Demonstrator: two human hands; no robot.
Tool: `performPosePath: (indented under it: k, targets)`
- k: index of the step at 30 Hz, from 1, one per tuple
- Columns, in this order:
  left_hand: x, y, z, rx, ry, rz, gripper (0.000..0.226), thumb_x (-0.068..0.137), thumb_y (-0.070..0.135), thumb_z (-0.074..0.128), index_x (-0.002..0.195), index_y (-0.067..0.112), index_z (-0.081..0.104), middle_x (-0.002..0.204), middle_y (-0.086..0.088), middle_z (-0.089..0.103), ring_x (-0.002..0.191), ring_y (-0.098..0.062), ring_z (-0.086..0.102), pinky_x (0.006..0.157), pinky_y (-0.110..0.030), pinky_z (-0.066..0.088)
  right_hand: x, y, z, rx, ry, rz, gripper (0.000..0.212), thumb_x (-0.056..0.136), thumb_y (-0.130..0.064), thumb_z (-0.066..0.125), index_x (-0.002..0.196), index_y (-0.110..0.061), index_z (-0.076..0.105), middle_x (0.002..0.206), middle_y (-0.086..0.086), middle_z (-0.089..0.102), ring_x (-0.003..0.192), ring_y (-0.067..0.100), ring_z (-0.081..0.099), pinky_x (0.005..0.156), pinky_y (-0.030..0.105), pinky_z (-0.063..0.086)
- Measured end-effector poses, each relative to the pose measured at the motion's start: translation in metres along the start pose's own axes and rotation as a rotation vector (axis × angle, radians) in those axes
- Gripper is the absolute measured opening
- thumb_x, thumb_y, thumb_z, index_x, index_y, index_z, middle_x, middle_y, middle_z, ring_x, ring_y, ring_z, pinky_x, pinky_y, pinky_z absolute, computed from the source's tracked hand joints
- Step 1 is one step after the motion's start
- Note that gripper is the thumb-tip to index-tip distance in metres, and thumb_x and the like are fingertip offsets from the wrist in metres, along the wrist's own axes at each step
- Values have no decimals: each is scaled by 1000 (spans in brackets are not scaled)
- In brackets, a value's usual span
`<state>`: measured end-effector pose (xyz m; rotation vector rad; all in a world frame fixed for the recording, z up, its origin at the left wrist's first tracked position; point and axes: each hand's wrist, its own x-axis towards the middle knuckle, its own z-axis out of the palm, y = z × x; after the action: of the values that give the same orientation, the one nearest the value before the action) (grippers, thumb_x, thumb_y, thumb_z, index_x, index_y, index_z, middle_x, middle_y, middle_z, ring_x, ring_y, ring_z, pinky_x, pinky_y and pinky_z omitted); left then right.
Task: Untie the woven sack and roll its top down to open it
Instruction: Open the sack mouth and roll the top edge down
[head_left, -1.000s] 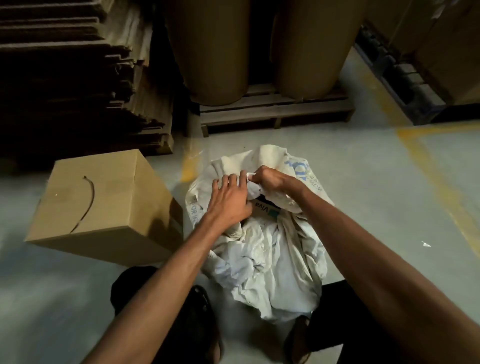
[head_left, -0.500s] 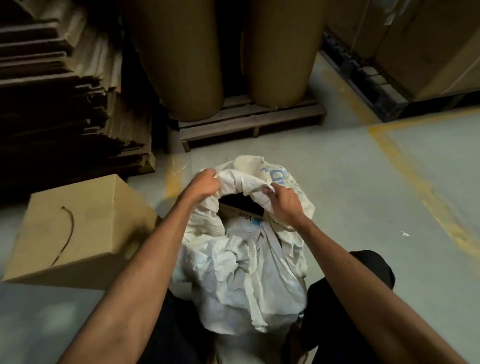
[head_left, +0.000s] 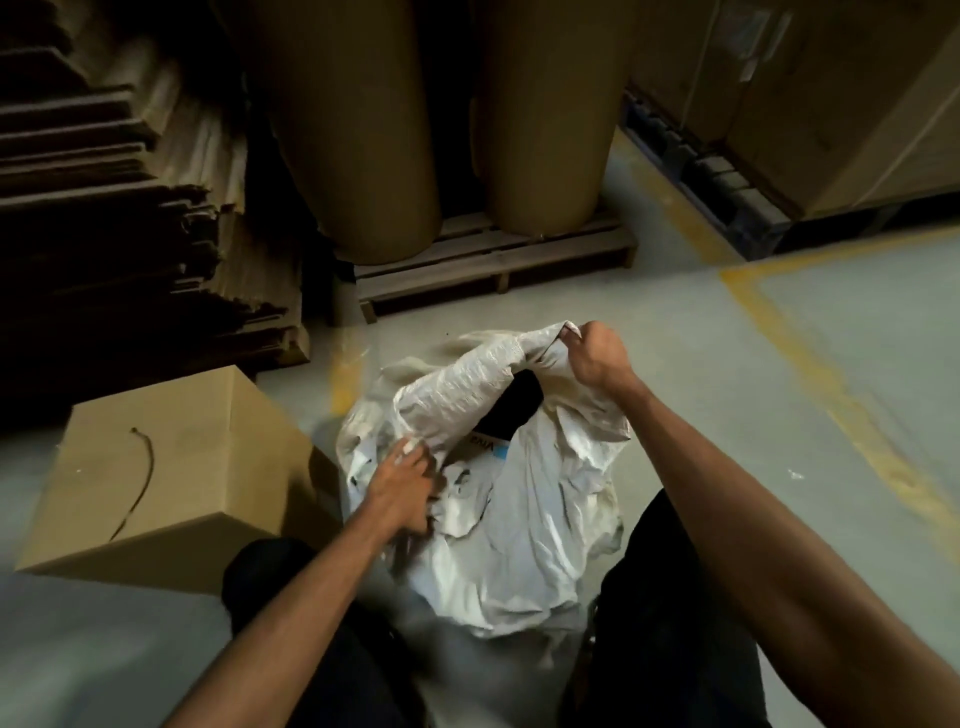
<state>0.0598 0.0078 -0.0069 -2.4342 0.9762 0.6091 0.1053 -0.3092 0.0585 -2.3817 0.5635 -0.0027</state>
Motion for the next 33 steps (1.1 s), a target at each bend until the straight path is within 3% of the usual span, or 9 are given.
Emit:
performPosePath:
  k: [6,10,14,17,22,25,27,29,33]
  targets:
    - [7,-56,-8,-282,107,-203,82,77,48,68,151,33,37,159,1,30,151,-20,15,118,-61,-3,6,-5,0,96,-147,23,49,105,-43,48,72,-7,53,79,15,60,73,31,57,67,37,41]
    - [14,-44,-16,-524,93,-193,79,70,44,79,142,33,48,139,-2,51,130,-21,42,110,-50,32,1,-1,2,156,-190,-12,40,101,-37,51,70,-14,52,67,5,54,62,21,46,61,34,36]
    - [29,-16,-46,-659,528,-242,55,79,46,69,128,29,52,120,2,53,109,-16,50,84,-32,47,-4,0,8,148,-182,-47,41,105,-37,46,70,-15,52,70,3,57,66,21,49,61,35,36]
    - [51,4,-75,-584,727,-213,72,84,44,61,146,19,33,140,-9,40,128,-27,40,100,-40,44,-6,0,17,106,-223,-40,46,103,-45,44,74,-11,53,76,9,61,70,25,53,62,35,37]
    - [84,26,-100,-568,519,-36,62,89,22,56,146,17,33,141,-10,51,137,-28,40,121,-51,14,-14,2,29,-29,-400,-39,47,105,-42,41,121,-3,62,121,15,60,108,33,58,86,38,43]
    - [87,30,-100,-822,376,-6,45,87,7,53,129,19,46,116,-12,66,107,-32,61,92,-40,42,-13,9,33,-123,-519,3,45,100,-41,46,124,-7,63,131,18,62,110,34,61,90,43,49]
    - [88,26,-96,-928,320,-30,14,96,19,50,109,21,56,108,-12,69,91,-28,62,73,-35,42,-22,8,31,4,-445,-13,47,91,-53,51,109,-12,65,120,14,68,103,31,64,85,41,50]
    - [90,15,-94,-1022,287,-131,21,98,37,44,85,24,55,102,-12,69,81,-25,60,67,-34,39,-38,10,37,50,-355,-75,60,84,-60,55,127,-18,54,126,12,61,115,34,57,94,44,47]
    - [87,-10,-99,-1141,172,-333,36,92,43,48,99,12,65,111,-13,67,96,-32,61,74,-36,41,-85,18,73,-304,-60,-87,76,96,-55,53,156,-22,21,146,16,40,130,40,44,103,59,40]
